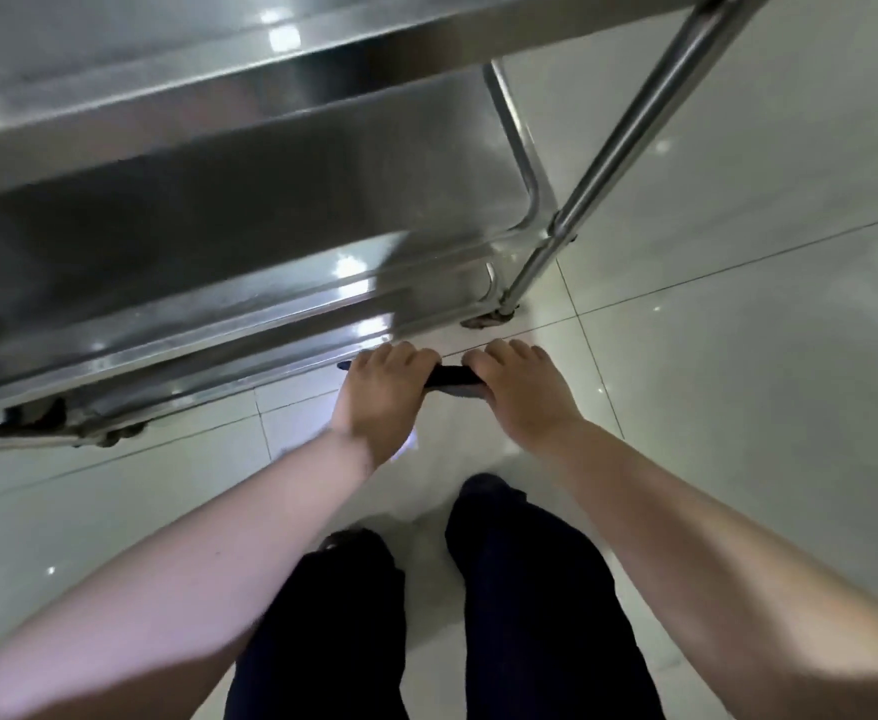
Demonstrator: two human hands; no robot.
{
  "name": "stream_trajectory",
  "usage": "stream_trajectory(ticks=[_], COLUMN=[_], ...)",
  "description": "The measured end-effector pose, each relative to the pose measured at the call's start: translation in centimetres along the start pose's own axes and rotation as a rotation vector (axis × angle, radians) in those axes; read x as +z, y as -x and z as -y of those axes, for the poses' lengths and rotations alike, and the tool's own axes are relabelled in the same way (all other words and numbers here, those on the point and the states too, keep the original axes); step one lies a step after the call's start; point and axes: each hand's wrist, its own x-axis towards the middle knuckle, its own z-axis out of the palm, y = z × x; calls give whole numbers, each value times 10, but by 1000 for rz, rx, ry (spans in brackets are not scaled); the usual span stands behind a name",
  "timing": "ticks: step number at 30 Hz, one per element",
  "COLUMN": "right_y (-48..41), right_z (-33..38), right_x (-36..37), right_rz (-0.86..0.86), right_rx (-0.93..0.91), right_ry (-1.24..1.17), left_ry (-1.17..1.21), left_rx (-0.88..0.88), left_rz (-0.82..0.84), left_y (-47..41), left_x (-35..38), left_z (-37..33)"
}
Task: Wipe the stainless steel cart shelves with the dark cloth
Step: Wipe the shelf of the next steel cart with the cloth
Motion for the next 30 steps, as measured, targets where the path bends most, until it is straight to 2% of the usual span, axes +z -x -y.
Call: stream_trajectory(ticks=[3,5,14,22,25,30], right_y=[29,47,71,85,92,108], right_z=[5,9,67,149,172,192], right_x=[-71,-125,-386,-614,-680,-755], right_rz=[-175,-261,-374,-575,-604,-673], right_rx=[-31,-27,-60,-160,-121,29], right_ry=[-28,-32,51,326,440,388], left_ry=[29,55,-61,-185,-204,-115], left_rx=[22,109,187,259,301,284], left_rz=[-91,-153,-232,-516,-613,-719], left_y=[6,8,-15,-16,-24,-45], left_x=[-69,-124,-394,-627,-697,-768], left_z=[-19,-35,-85,-103,-107,-138])
